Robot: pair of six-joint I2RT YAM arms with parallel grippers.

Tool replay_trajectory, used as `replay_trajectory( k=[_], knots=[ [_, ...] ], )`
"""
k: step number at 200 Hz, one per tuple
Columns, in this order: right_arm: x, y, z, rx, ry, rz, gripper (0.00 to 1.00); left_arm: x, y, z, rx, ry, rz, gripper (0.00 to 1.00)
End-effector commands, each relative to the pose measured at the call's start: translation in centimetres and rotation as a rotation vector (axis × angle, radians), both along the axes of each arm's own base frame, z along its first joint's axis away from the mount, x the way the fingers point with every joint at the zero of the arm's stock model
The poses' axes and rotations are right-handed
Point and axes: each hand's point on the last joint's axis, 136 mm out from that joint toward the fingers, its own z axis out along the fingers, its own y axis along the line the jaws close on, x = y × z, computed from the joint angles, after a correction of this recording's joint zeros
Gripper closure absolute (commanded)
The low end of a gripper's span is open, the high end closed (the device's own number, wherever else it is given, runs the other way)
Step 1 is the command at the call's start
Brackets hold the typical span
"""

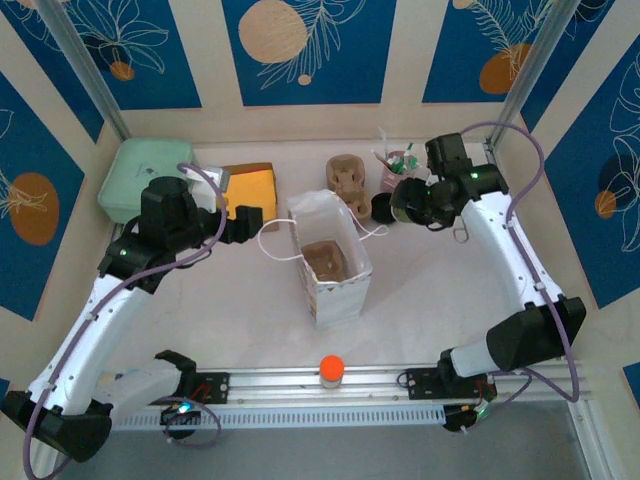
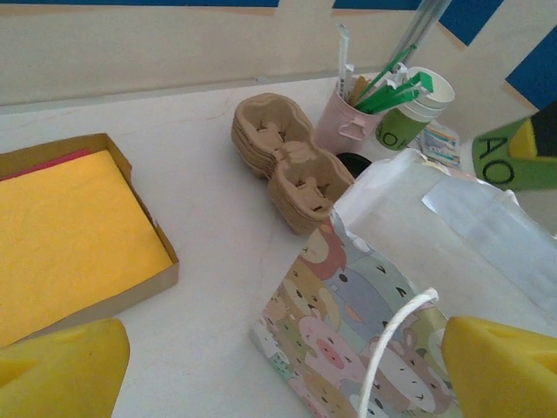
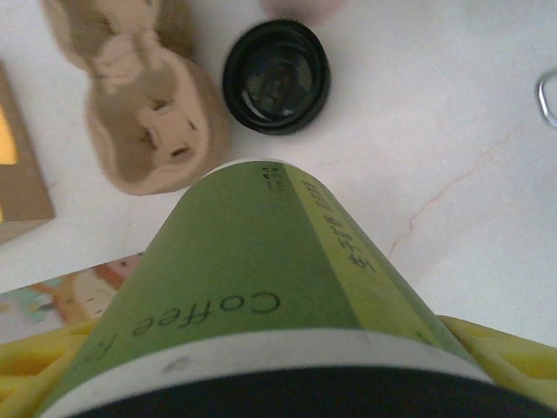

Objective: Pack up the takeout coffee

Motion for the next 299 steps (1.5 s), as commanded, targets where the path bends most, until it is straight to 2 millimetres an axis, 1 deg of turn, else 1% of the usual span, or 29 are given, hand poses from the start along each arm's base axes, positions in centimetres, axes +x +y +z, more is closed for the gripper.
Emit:
replay_trajectory(
  k=[1,36,66,91,114,143,166,187,207,219,242,262,299],
  knots=[
    [-2.2,1.0,2.5,-0.026,0.001,0.123,0.58,-0.9,-0.9,0.1,-0.019,0.019,-0.061,0.07],
    [-3.4,2.9,6.6,-0.031,-0.070,0.227,0.58,-1.5,-2.4,-0.5,-0.056,0.075,-0.145,0.07],
    [-4.5,5.2,10.1,-0.011,-0.143,0.334,0.59,-1.5,-2.7,-1.1,-0.056,0.108,-0.157,0.07],
    [-5.5,7.5,12.0,-0.019,-0.185,0.430,0.60,-1.5,-3.2,-1.7,-0.066,0.140,-0.179,0.07],
    [-6.7,10.0,12.9,-0.026,-0.205,0.534,0.60,-1.7,-3.9,-1.9,-0.086,0.161,-0.206,0.07],
    [-8.0,12.6,12.8,-0.053,-0.180,0.634,0.62,-2.2,-4.9,-2.3,-0.108,0.183,-0.241,0.07],
    [-8.7,14.1,12.1,-0.075,-0.149,0.688,0.63,-2.5,-5.6,-2.9,-0.116,0.201,-0.260,0.07],
    [-9.3,15.0,11.3,-0.087,-0.113,0.721,0.65,-2.7,-6.1,-2.9,-0.131,0.208,-0.271,0.07],
    [-9.9,15.6,10.6,-0.102,-0.084,0.743,0.66,-2.9,-6.7,-2.6,-0.140,0.213,-0.296,0.07],
    [-10.2,15.9,10.1,-0.109,-0.066,0.755,0.66,-2.9,-6.9,-2.9,-0.116,0.219,-0.301,0.07],
    [-10.5,16.2,9.4,-0.139,-0.042,0.764,0.68,-2.3,-6.7,-3.6,-0.053,0.239,-0.277,0.07],
    [-10.8,16.5,8.8,-0.155,-0.020,0.775,0.68,-2.1,-7.0,-4.1,-0.025,0.256,-0.275,0.08],
    [-11.0,16.9,7.8,-0.183,0.014,0.788,0.71,-1.4,-7.4,-4.2,0.000,0.252,-0.255,0.11]
  ],
)
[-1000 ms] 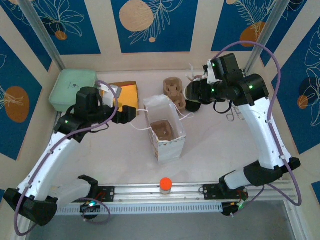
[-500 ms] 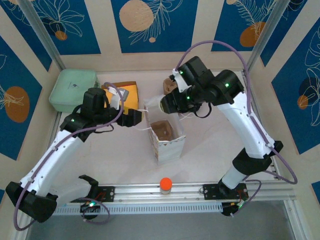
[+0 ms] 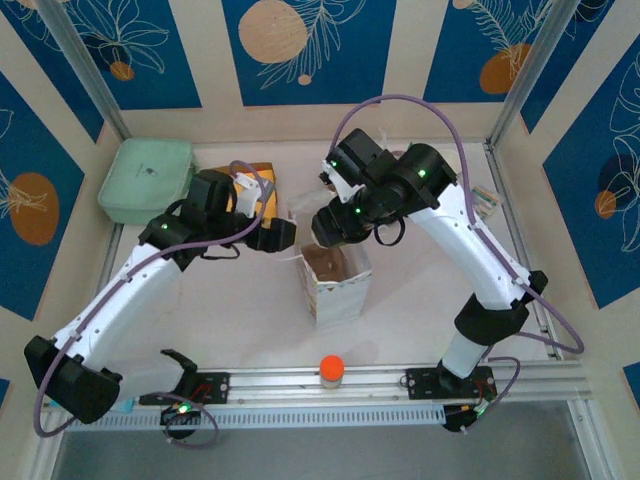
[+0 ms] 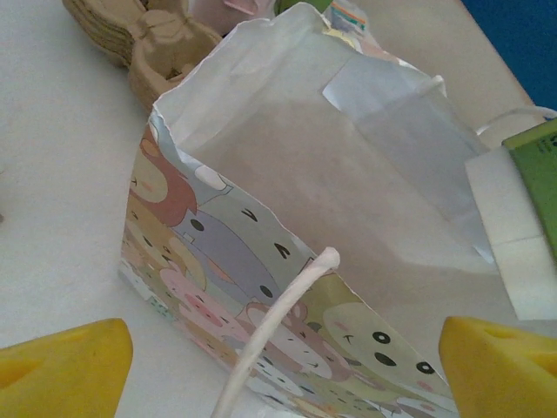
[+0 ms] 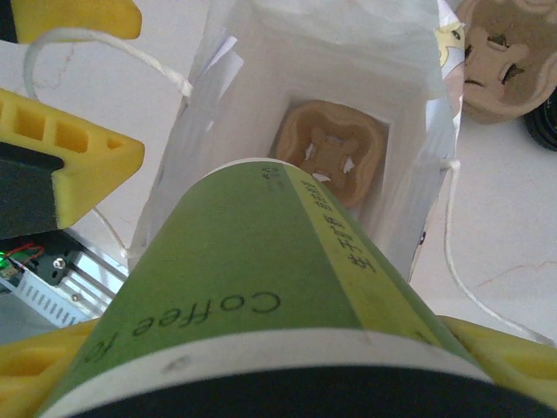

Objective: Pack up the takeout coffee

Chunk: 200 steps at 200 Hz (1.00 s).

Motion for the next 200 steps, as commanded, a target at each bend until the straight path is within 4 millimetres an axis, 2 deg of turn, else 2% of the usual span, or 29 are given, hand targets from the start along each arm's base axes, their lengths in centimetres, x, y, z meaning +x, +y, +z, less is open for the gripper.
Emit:
replay_trajectory(
  k=[1,101,145,200],
  knots=[
    [-0.4,0.0,-0.6,-0.037,0.018,0.003,0.71,0.2,-0.1,0.8,0.027,-0.030,0.004,0.11],
    [-1.2,1.4,-2.8,-0.131,0.060,0.041,0.73,1.3,-1.4,0.3,0.038,-0.023,0.022,0.20],
    [-1.1,1.2,-3.6,-0.165,0.076,0.035,0.73,1.2,-1.1,-0.1,0.057,-0.024,0.031,0.28],
    [-0.7,0.5,-4.7,-0.284,0.074,-0.006,0.75,1.1,-1.2,0.1,0.047,-0.026,0.031,0.32]
  ],
)
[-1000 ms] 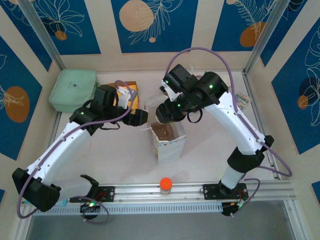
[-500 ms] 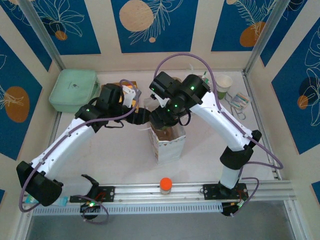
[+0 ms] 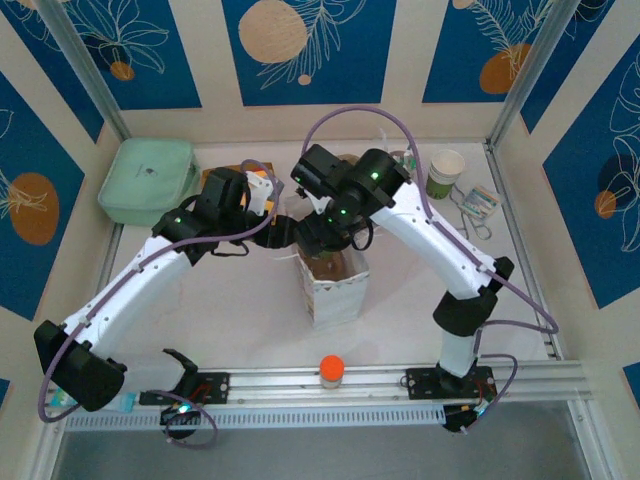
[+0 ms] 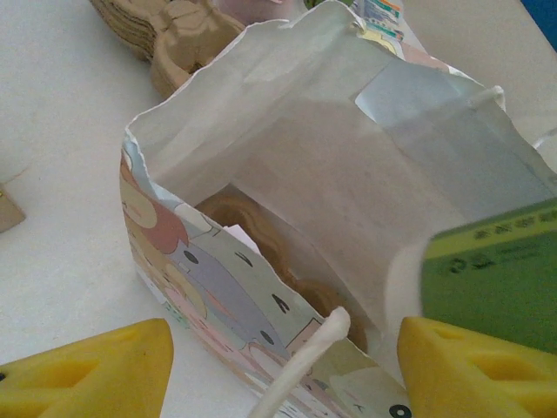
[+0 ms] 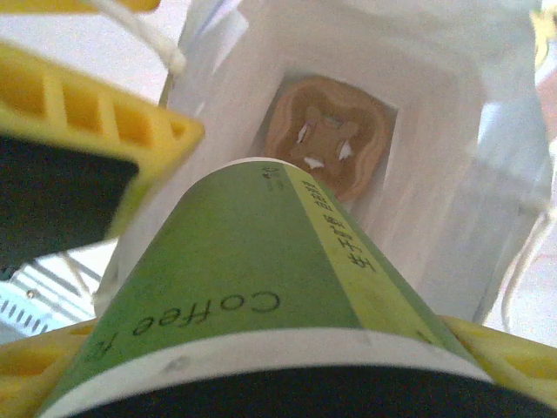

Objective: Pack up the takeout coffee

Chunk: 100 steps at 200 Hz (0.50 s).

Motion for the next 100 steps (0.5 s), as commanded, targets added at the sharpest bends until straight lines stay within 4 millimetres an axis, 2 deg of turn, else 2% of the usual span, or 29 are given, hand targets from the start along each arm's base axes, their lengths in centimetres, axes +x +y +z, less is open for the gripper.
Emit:
replay_trajectory(
  k=[1,100],
  knots=[
    [-1.3,-2.5,-1.0,-0.146,0.048,-0.029,0.75,0.0,-0.3,1.3,-0.020,-0.031,0.000,0.32],
    [-0.5,-4.2,-1.9,-0.242,0.003,-0.079,0.76,-0.6,-0.8,1.6,-0.034,-0.035,-0.010,0.36]
  ],
)
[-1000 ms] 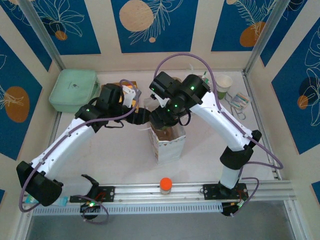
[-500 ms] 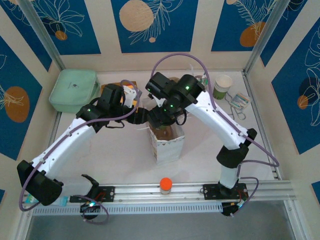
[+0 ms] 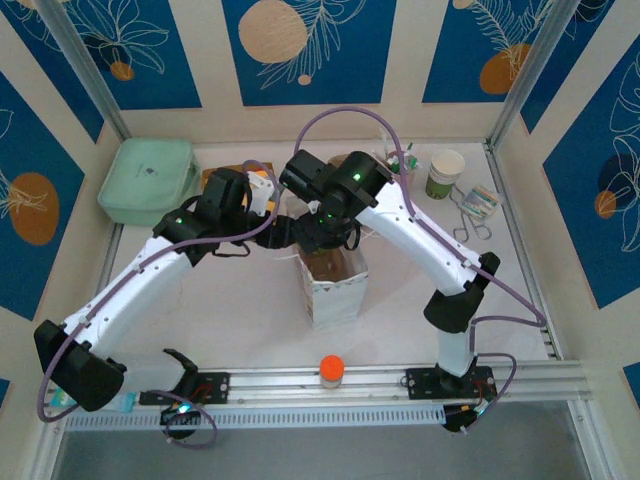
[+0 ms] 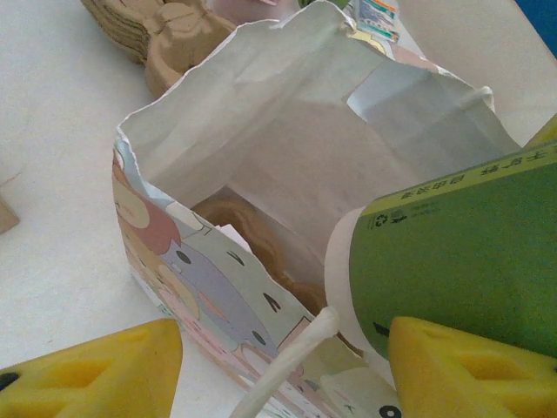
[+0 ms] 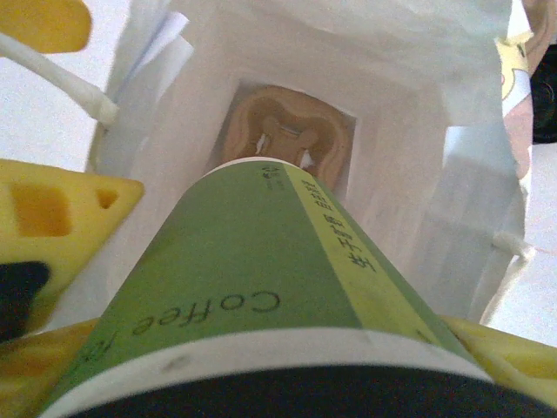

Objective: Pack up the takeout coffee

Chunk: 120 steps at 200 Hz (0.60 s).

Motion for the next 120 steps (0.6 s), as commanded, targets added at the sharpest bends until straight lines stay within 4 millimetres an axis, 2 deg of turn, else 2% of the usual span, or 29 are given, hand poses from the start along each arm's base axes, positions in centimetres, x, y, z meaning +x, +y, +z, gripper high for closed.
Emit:
replay_trajectory(
  k=[1,45,70,120],
  knots=[
    [-1.8,-3.8,-0.5,-0.150,0.051,-0.030,0.75,-0.4,-0.4,1.4,-0.030,-0.026,-0.004,0.36],
    [-1.7,-4.3,-0.4,-0.159,0.035,-0.050,0.76,-0.5,-0.4,1.5,-0.029,-0.031,-0.004,0.36],
    [-3.1,-2.5,-0.6,-0.088,0.109,0.001,0.77,-0.4,-0.5,1.7,-0.031,-0.034,-0.003,0.37],
    [-4.0,-1.0,-0.6,-0.081,0.118,0.037,0.77,-0.5,-0.7,1.7,-0.033,-0.034,-0.007,0.37]
  ],
)
